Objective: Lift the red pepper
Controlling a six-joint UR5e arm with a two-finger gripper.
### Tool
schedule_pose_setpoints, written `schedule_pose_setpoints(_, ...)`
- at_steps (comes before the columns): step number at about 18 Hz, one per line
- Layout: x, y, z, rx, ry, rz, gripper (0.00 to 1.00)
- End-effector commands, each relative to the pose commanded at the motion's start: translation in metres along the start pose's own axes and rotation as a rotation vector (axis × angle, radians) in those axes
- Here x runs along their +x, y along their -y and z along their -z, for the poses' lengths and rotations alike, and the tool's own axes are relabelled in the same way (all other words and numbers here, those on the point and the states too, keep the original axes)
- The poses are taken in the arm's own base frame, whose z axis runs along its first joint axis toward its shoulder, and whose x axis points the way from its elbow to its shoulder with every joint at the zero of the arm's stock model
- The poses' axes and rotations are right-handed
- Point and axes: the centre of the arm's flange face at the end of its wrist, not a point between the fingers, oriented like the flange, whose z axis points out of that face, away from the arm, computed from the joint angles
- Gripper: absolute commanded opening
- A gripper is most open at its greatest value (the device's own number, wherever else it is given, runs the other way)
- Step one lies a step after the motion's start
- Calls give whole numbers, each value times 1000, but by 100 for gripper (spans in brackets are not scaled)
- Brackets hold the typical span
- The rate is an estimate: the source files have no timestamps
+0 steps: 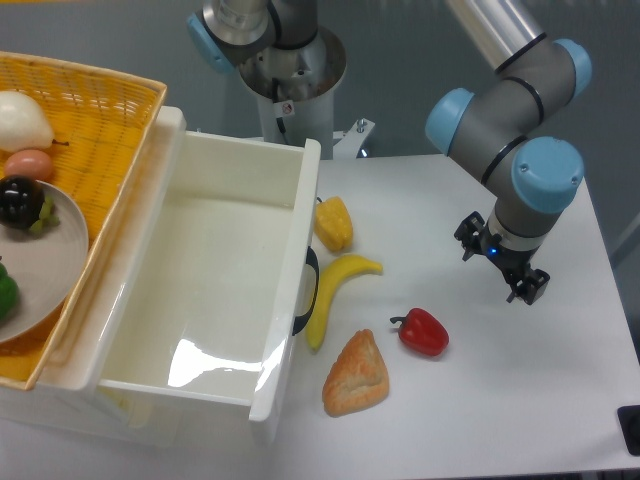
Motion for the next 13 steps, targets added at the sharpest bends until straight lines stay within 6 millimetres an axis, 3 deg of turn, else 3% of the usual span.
schedule_pose_setpoints(13, -3, 10, -4, 29, 35, -20, 100)
